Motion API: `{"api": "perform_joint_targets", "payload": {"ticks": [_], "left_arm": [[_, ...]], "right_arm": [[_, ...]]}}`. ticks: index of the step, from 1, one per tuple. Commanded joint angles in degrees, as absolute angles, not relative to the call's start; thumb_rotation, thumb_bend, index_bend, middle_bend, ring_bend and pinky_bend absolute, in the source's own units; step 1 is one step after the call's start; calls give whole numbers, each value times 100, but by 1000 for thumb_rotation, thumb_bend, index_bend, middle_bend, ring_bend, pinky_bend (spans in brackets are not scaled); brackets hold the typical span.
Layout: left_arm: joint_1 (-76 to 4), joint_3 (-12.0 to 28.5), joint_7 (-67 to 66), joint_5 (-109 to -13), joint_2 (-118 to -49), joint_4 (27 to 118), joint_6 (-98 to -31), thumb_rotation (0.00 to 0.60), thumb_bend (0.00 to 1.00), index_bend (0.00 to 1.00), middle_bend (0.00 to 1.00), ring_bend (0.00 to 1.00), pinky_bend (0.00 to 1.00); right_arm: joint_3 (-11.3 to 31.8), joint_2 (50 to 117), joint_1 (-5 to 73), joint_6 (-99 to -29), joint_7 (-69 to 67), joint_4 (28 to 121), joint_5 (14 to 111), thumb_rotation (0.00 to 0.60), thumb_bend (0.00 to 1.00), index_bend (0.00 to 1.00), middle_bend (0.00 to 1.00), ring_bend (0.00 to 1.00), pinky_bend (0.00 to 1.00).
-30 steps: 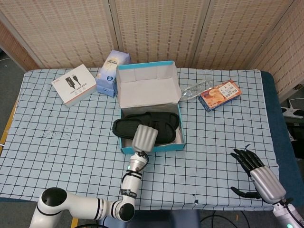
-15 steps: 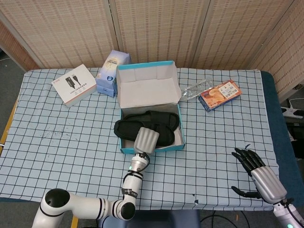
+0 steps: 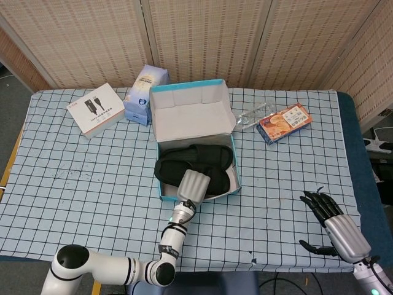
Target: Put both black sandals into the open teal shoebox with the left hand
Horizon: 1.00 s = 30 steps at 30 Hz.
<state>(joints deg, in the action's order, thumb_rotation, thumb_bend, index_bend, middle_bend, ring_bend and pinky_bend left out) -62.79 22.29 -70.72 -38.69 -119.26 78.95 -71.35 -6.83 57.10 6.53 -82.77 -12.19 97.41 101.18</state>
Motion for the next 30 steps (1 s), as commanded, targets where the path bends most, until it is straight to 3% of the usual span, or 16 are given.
{"api": "perform_joint_targets", "payload": {"ticks": [1,2,4,13,18,20,22,24,30], "left_arm": [[-6283,2196,-6908,-3981,-11796,7978,-7054,600,443,160,703,703,825],[-6273,2168,-6804,-4115,-11759,8001,-7079,600,442,66,693,697,821],[-6245,2139,-6650,-4262,-11709,8065,-7106,600,441,0,684,691,816],[-6234,2099,-6448,-4417,-11466,8381,-7065,600,424,0,617,643,721],[-6240,2115,-6598,-4154,-11324,8662,-7069,600,405,0,519,592,668],[-6249,2109,-6585,-4146,-11297,8739,-7080,600,402,0,455,530,639],[-6267,2094,-6613,-4115,-11263,8822,-7095,600,399,0,365,408,578],[-6294,2077,-6626,-4123,-11239,8877,-7115,600,396,0,234,237,462],[-6338,1921,-6613,-4234,-11163,8906,-7102,600,394,0,10,6,157]], "right_arm": [[-680,5709,656,-8277,-1223,9737,10115,470,154,0,0,0,0],[-678,5709,656,-8276,-1227,9733,10113,470,155,0,0,0,0],[-674,5712,660,-8268,-1224,9729,10102,469,154,0,0,0,0],[-683,5712,650,-8268,-1170,9753,10109,471,154,0,0,0,0],[-680,5722,656,-8247,-1148,9754,10101,471,154,0,0,0,0],[-687,5723,662,-8232,-1137,9756,10112,471,154,0,0,0,0],[-688,5722,661,-8231,-1128,9759,10110,472,154,0,0,0,0],[-685,5714,657,-8239,-1138,9762,10100,472,154,0,0,0,0],[-686,5699,655,-8243,-1169,9763,10095,471,154,0,0,0,0]]}}
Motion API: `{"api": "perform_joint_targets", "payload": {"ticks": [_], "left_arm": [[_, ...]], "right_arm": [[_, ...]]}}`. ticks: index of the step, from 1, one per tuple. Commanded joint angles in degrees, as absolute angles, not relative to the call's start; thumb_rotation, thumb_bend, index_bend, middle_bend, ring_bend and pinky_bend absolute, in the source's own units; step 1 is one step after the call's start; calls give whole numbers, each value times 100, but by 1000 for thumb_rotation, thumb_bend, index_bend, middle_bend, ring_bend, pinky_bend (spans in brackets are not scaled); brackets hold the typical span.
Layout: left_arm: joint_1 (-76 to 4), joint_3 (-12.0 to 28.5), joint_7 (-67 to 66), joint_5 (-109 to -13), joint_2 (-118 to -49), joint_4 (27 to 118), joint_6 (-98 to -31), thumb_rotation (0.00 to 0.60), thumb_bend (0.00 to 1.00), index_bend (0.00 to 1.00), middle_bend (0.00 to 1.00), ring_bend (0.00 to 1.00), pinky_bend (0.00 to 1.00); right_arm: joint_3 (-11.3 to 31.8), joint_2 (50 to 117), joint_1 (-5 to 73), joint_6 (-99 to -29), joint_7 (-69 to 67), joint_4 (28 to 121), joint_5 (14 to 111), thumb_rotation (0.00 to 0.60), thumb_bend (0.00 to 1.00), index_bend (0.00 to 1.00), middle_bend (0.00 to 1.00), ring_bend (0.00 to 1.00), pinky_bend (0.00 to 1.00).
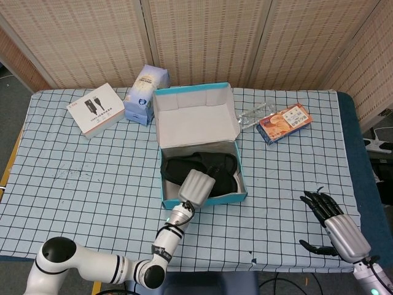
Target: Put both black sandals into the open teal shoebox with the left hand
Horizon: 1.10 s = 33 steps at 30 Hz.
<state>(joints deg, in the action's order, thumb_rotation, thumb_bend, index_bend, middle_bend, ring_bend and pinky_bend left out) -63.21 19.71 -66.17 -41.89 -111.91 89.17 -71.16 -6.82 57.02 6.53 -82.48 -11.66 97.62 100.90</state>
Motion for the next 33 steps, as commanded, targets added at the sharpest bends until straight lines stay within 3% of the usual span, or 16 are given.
{"api": "perform_joint_targets", "payload": {"ticks": [1,3,8,19,24,28,30,33], "left_arm": [[-6343,1891,-6601,-4260,-11148,8889,-7087,596,391,0,2,0,128],[-6344,1837,-6532,-4322,-11113,8849,-7039,577,392,0,0,0,65],[-6306,1753,-6307,-4422,-10979,8871,-6904,543,398,0,0,0,23],[-6245,1870,-5919,-4751,-10448,9581,-6940,530,395,0,0,0,15],[-6213,1897,-5987,-4518,-10201,9644,-6984,554,394,0,10,1,40],[-6201,1778,-5496,-4892,-10254,9078,-6816,594,456,59,150,94,128],[-6175,1719,-4920,-5284,-10357,8638,-6683,600,542,120,260,209,246],[-6156,1681,-4483,-5354,-10381,8288,-6383,600,633,169,353,296,304]], "right_arm": [[-688,5699,657,-8238,-1170,9762,10096,471,154,0,0,0,0],[-691,5695,658,-8235,-1170,9766,10100,471,154,0,0,0,0],[-681,5695,655,-8236,-1161,9768,10080,471,154,0,0,0,0],[-686,5694,665,-8193,-1130,9782,10065,471,154,0,0,0,0],[-699,5702,676,-8167,-1117,9787,10092,471,154,0,0,0,0],[-723,5710,690,-8126,-1099,9798,10121,471,154,0,0,0,0],[-728,5712,687,-8129,-1088,9803,10129,470,154,0,0,0,0],[-720,5715,676,-8157,-1095,9796,10120,470,154,0,0,0,0]]}}
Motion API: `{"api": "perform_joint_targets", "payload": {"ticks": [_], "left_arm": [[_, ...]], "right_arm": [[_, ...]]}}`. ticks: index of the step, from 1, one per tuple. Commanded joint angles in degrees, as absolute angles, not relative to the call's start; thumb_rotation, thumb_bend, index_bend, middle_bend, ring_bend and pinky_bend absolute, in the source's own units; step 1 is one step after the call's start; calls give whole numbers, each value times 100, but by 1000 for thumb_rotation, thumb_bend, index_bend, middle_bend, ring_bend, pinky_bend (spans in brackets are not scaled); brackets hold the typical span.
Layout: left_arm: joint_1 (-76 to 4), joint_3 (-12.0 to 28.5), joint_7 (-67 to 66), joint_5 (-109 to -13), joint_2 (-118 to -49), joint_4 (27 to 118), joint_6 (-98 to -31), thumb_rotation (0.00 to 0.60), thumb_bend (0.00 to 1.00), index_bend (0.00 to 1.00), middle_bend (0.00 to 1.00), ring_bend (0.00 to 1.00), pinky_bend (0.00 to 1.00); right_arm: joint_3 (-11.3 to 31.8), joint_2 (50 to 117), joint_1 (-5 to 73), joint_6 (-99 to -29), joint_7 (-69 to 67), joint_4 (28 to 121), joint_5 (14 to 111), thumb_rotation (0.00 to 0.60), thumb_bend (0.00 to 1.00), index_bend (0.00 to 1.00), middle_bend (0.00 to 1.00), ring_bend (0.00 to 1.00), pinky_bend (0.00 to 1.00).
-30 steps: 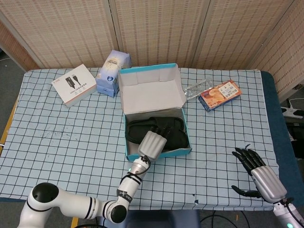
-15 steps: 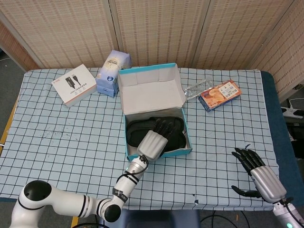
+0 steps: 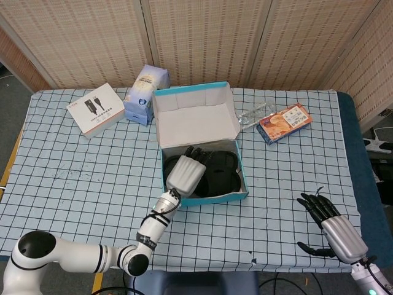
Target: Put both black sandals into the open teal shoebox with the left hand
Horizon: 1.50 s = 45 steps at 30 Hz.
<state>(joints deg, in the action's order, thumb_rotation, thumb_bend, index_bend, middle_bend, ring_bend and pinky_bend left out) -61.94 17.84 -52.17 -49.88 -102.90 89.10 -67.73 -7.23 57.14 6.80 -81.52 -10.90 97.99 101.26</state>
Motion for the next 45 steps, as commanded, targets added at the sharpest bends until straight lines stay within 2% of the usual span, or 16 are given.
{"api": "perform_joint_targets", "payload": {"ticks": [1,3,6,9,21,26,37,41,43,45], "left_arm": [[-6167,1674,-4474,-5300,-10356,8247,-6282,600,643,172,360,300,308],[-6195,1680,-4495,-5129,-10296,8221,-6085,600,647,176,365,301,304],[-6233,1659,-4619,-4943,-10235,8211,-5963,600,555,204,347,274,282],[-6257,1586,-4789,-4780,-10210,8172,-5908,600,518,255,343,270,281],[-6195,1341,-4699,-4911,-10126,8467,-5931,600,511,257,463,459,337],[-6173,1246,-4589,-4893,-10188,8330,-5809,600,512,257,476,473,348],[-6131,1136,-4311,-5057,-10254,8071,-5653,600,507,251,507,516,273],[-6087,1157,-4187,-5217,-10207,8174,-5735,600,487,196,459,483,264],[-6041,1212,-4057,-5404,-10145,8304,-5880,600,480,154,359,408,263],[-5979,1259,-3911,-5693,-10049,8458,-6088,600,473,121,232,275,261]], "right_arm": [[-717,5716,676,-8159,-1097,9794,10114,470,154,0,0,0,0],[-709,5725,685,-8140,-1086,9787,10100,471,154,0,0,0,0],[-711,5729,701,-8099,-1083,9790,10086,470,155,0,0,0,0],[-708,5735,708,-8086,-1080,9791,10076,470,154,0,0,0,0],[-686,5747,696,-8097,-1046,9802,10020,468,154,0,0,0,0],[-670,5746,671,-8147,-1036,9805,9999,472,154,0,0,0,0],[-642,5755,670,-8127,-1028,9803,9936,470,154,0,0,0,0],[-638,5751,662,-8141,-1017,9813,9934,469,154,0,0,0,0],[-643,5745,657,-8146,-1013,9816,9942,470,154,0,0,0,0],[-644,5739,648,-8164,-1006,9818,9949,471,154,0,0,0,0]]}}
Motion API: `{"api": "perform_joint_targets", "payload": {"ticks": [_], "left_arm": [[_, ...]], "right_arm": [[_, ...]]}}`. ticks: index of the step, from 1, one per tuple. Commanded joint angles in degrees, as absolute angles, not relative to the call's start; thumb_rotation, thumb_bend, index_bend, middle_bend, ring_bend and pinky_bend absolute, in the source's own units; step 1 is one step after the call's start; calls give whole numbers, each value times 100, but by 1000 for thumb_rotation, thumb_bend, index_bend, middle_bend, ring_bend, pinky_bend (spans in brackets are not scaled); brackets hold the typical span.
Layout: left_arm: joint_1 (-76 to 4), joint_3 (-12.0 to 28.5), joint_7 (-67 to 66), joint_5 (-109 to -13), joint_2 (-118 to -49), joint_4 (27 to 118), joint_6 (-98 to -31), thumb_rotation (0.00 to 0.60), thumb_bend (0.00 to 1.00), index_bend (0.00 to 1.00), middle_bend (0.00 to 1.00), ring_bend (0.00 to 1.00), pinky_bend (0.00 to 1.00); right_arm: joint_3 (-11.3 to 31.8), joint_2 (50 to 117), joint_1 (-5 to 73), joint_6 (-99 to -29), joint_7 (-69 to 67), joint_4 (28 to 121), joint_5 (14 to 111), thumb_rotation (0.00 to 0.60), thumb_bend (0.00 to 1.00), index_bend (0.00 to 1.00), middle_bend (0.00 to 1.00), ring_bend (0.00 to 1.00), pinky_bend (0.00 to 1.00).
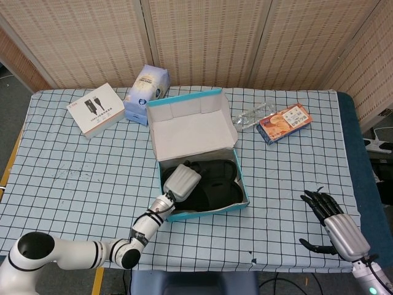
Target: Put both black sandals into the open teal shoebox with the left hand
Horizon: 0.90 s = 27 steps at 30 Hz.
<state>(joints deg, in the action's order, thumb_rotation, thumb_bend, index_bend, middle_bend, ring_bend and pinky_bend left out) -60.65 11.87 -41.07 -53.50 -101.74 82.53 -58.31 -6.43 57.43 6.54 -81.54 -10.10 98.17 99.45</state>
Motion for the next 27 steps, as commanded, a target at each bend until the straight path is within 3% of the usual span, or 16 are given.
{"api": "perform_joint_targets", "payload": {"ticks": [1,9,14,16,19,23,27], "left_arm": [[-5949,1275,-3862,-5785,-9994,8542,-6159,600,470,118,211,244,259],[-5350,1245,-3506,-6403,-8995,9945,-6898,600,466,110,164,171,237],[-3907,8,-2996,-7528,-7709,10904,-8182,555,456,45,100,71,196],[-3086,-656,-2626,-7976,-7420,10743,-8959,499,441,19,56,26,156],[-2064,-1199,-1593,-8175,-7403,9920,-9764,431,435,3,15,0,106],[-1423,-1201,-505,-7964,-7600,8839,-9925,416,434,1,8,0,91],[-1395,-1073,-493,-8138,-7519,8660,-9748,416,431,0,2,0,101]], "right_arm": [[-644,5738,645,-8167,-1005,9820,9951,471,154,0,0,0,0],[-662,5718,618,-8211,-925,9844,10011,471,154,0,0,0,0],[-633,5676,553,-8279,-740,9895,9930,470,154,0,0,0,0],[-555,5707,471,-8369,-438,9942,9777,469,154,0,0,0,0],[-433,5801,333,-8544,20,10018,9556,470,154,0,0,0,0],[-305,5938,200,-8671,569,10085,9277,469,155,0,0,0,0],[-241,5992,136,-8741,789,10167,9175,468,155,0,0,0,0]]}}
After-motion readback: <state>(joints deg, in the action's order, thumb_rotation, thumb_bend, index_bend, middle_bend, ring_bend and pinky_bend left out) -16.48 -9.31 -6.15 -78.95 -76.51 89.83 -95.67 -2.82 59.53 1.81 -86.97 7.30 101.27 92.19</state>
